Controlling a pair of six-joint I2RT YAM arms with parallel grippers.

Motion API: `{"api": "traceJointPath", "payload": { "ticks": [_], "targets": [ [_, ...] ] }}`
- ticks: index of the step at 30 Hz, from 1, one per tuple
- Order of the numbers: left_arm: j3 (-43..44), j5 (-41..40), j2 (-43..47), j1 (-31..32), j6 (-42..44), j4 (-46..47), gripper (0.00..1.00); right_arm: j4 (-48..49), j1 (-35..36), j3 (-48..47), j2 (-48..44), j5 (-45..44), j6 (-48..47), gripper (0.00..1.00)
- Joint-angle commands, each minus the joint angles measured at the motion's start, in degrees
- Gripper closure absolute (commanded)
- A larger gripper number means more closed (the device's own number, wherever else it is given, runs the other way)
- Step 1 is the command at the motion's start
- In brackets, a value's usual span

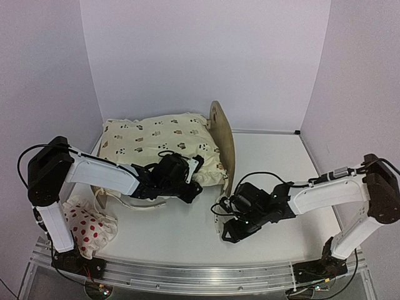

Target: Set up the pet bed

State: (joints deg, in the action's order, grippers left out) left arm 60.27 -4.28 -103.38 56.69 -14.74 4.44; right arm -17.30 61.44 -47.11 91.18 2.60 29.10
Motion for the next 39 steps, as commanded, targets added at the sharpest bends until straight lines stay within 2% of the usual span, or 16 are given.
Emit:
{"api": "traceJointPath", "payload": {
  "ticks": [1,7,13,18,22,25,28,29,34,39],
  "targets": [
    [1.3,-0.3,3.0,0.3,-0.4,-0.9,0.74,-3.5,-0.8,2.4,-6.4,-2.0,-0.4,0.5],
    [3.2,-0.7,2.3,1.5,-0.1,-2.4,0.74,-3.7,-1.0,3.4,-4.9,-5.7,-1.3,0.46],
    [3.5,-1.3,2.1,2.4,-0.5,-3.2,0.74,-3.4,-1.0,1.4,0.6,-6.0,-2.0,0.5],
    [3.5,-1.7,1.9,2.7,-0.8,-3.5,0.74,-2.2,-1.0,0.8,3.3,-4.3,-2.4,0.63],
    [3.5,-1.3,1.1,2.8,-1.1,-3.4,0.74,-1.7,-1.0,1.0,4.1,-5.2,-3.2,0.69],
    [3.8,-1.2,0.8,3.0,-1.2,-3.4,0.74,-1.1,-1.0,1.0,4.8,-5.8,-3.8,0.81],
    [4.1,-1.0,0.8,3.2,-1.1,-3.5,0.74,-0.7,-1.0,1.1,5.5,-7.1,-4.2,0.98],
    [4.3,-0.9,0.8,3.4,-1.0,-3.5,0.75,-0.8,-1.0,1.1,5.5,-8.0,-4.4,1.0],
    [4.7,1.1,0.6,4.4,0.9,-1.8,0.75,-1.1,-2.1,2.5,-0.2,-12.9,-5.5,1.0],
    [6.4,2.9,-1.5,5.2,2.5,0.2,0.73,-1.3,-4.3,3.3,-5.4,-14.1,-6.6,1.0]
  ]
}}
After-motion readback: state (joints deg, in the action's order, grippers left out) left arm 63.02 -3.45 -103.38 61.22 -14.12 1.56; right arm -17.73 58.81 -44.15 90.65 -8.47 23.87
